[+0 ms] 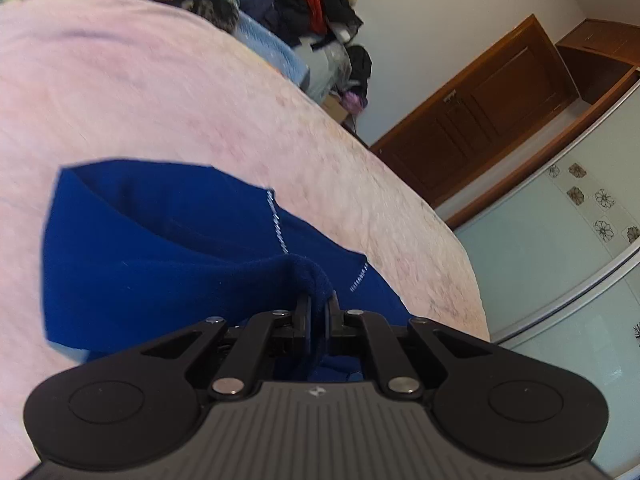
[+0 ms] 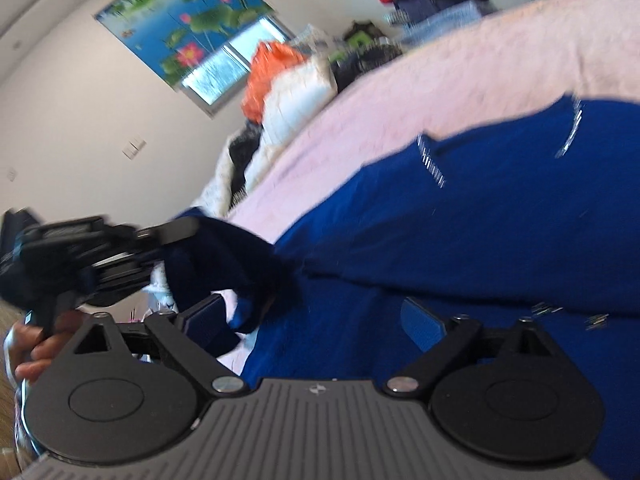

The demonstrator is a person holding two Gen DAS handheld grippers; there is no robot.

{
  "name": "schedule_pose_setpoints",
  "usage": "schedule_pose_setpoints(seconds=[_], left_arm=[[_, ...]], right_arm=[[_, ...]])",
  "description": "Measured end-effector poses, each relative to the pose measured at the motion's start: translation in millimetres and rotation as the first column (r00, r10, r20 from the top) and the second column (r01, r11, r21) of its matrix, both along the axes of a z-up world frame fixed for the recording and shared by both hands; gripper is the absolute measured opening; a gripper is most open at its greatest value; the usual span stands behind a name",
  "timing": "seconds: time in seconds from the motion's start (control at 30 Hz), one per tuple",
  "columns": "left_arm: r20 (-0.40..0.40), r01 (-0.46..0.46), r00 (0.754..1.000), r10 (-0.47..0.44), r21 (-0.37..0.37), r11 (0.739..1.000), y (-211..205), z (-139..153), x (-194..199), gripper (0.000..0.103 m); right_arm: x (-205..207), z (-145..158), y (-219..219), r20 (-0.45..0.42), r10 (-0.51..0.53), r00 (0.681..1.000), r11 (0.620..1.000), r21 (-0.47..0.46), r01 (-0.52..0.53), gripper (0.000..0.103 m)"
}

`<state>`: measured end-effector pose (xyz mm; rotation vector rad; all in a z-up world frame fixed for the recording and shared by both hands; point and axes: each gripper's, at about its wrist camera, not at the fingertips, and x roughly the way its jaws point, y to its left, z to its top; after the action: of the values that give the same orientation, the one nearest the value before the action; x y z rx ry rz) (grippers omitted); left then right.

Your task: Fold small clothes

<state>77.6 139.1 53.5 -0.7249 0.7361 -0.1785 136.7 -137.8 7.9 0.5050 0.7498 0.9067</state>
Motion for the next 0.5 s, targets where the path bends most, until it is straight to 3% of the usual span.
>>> schedule_pose_setpoints(seconds=[0.1,0.27,0.4,0.5], left_arm=[[-0.032,0.032,0.999,-0.033,-0.018,0.999,-21,-16,20,0.006],[-0.125,0.09,0.988,-0.089,-0.002,0.996,-45,-44,51,0.006],[-0.15,0.112,0.982,-0.113,-0.014,0.994,-53,-49,61,0.007],[-0.162,0.124,0.976,-0.144,-0.127,0.984,-51,-54,68,0.017]], right_arm=[[-1,0,-12,0.021,-0.032,0.999,0.999,-0.033,0.033,0.1],[5,-19,-33,-0.053,-0.126,0.991,0.991,-0.048,0.124,0.1],[4,-30,-39,-0.073,-0.154,0.985,0.987,-0.061,0.15,0.1],[2,-35,-40,-0.086,-0.151,0.985,0.988,-0.05,0.147,0.1]])
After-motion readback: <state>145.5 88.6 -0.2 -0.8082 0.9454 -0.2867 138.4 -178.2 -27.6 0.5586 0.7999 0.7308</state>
